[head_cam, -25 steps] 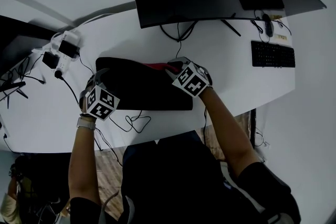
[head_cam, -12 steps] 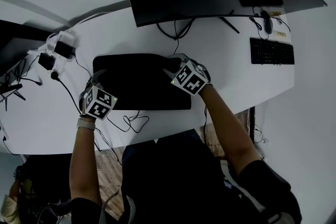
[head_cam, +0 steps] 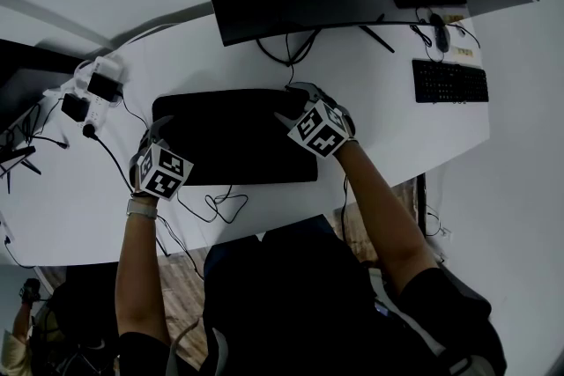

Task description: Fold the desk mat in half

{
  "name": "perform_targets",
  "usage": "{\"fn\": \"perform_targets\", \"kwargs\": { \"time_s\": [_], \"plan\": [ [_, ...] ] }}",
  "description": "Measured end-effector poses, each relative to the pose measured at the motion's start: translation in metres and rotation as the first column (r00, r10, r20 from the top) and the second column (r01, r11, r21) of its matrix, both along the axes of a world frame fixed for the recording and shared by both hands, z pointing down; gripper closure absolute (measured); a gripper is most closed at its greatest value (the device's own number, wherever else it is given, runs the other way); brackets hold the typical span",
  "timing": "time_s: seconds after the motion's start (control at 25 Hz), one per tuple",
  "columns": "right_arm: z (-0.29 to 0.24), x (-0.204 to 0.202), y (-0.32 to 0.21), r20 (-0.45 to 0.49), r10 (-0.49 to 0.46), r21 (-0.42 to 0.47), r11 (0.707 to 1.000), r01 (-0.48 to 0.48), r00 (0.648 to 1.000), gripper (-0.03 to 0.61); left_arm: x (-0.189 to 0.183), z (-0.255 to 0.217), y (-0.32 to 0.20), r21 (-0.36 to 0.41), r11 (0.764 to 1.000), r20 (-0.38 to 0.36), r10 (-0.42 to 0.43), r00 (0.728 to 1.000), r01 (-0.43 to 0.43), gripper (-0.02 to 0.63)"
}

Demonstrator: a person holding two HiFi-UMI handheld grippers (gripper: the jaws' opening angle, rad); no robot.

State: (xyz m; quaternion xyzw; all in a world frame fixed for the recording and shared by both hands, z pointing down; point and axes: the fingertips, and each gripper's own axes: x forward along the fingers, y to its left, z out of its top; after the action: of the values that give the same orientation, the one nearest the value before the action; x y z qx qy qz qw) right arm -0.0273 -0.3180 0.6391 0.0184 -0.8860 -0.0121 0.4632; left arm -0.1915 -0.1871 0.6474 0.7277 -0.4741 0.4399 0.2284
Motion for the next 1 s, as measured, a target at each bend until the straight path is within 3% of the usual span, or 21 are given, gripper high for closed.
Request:
{"fn": "perform_targets", "kwargs": {
  "time_s": [0.48, 0.84, 1.0],
  "plan": [
    [-0.035, 0.022, -0.014, 0.052, 0.137, 0.102, 0.985, -0.141, 0.989, 0.308, 0.003, -0.013, -0.004, 0.030, 0.999, 0.014, 0.039, 0.999, -0.039, 0.319],
    [-0.069, 0.050, 0.007, 0.112, 0.264, 0.090, 0.957, -0.274, 0.958, 0.310, 0.019, -0.044, -0.005, 0.100, 0.994, -0.056, 0.046, 0.997, -0.041, 0.323],
    [-0.094, 0.055, 0.024, 0.158, 0.318, 0.063, 0.941, -0.331, 0.935, 0.319, 0.032, -0.068, -0.006, 0.172, 0.984, -0.089, 0.069, 0.994, -0.053, 0.377]
  ]
}}
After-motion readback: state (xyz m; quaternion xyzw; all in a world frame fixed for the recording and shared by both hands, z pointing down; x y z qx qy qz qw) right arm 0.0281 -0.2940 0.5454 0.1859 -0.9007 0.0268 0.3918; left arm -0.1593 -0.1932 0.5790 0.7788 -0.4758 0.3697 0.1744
